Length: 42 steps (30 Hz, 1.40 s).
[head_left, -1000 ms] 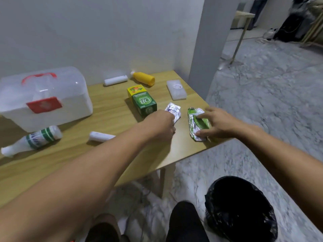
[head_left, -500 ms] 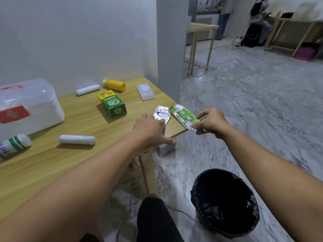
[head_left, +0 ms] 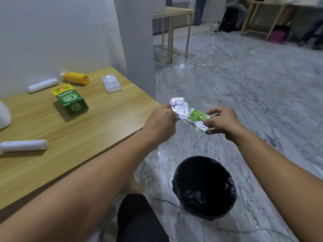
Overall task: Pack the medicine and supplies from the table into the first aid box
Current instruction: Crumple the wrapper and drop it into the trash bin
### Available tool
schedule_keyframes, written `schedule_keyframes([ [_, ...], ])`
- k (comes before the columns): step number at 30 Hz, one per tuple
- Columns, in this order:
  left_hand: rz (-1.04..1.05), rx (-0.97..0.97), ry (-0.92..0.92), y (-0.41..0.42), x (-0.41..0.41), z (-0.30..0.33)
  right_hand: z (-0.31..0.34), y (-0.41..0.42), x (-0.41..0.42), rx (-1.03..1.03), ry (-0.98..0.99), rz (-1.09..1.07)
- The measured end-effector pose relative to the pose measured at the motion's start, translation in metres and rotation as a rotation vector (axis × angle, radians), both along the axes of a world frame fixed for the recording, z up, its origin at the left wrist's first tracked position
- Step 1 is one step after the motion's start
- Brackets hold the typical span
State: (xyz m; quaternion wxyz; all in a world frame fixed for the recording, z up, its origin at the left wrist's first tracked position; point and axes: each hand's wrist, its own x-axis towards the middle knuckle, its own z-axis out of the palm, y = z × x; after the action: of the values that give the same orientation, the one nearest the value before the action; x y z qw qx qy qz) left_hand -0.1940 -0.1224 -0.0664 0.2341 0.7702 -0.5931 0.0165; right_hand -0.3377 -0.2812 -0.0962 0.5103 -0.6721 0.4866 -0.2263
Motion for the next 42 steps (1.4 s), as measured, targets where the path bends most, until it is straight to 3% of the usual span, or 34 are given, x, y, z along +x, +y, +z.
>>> schedule_keyframes([
  [4, -0.032, 0.141, -0.058, -0.025, -0.027, -0.025, -0.020, -0.008, -0.042, -0.028, 0.116, -0.098],
  [9, -0.009, 0.334, -0.003, -0.047, -0.052, -0.068, -0.062, -0.004, -0.076, -0.007, 0.260, -0.149],
  [16, -0.001, 0.460, 0.115, -0.063, -0.079, -0.132, -0.130, 0.012, -0.096, 0.086, 0.432, -0.162],
  [22, -0.045, 0.607, 0.356, -0.071, -0.085, -0.171, -0.173, 0.015, -0.103, 0.104, 0.461, -0.229],
  [26, -0.063, 0.633, 0.335, -0.065, -0.075, -0.175, -0.182, 0.010, -0.106, 0.029, 0.516, -0.204],
  [33, -0.039, 0.636, 0.263, -0.056, -0.043, -0.136, -0.149, 0.005, -0.085, 0.030, 0.395, -0.101],
  [42, -0.046, 0.464, 0.254, -0.024, -0.010, -0.012, -0.009, 0.032, -0.015, -0.191, 0.303, 0.300],
])
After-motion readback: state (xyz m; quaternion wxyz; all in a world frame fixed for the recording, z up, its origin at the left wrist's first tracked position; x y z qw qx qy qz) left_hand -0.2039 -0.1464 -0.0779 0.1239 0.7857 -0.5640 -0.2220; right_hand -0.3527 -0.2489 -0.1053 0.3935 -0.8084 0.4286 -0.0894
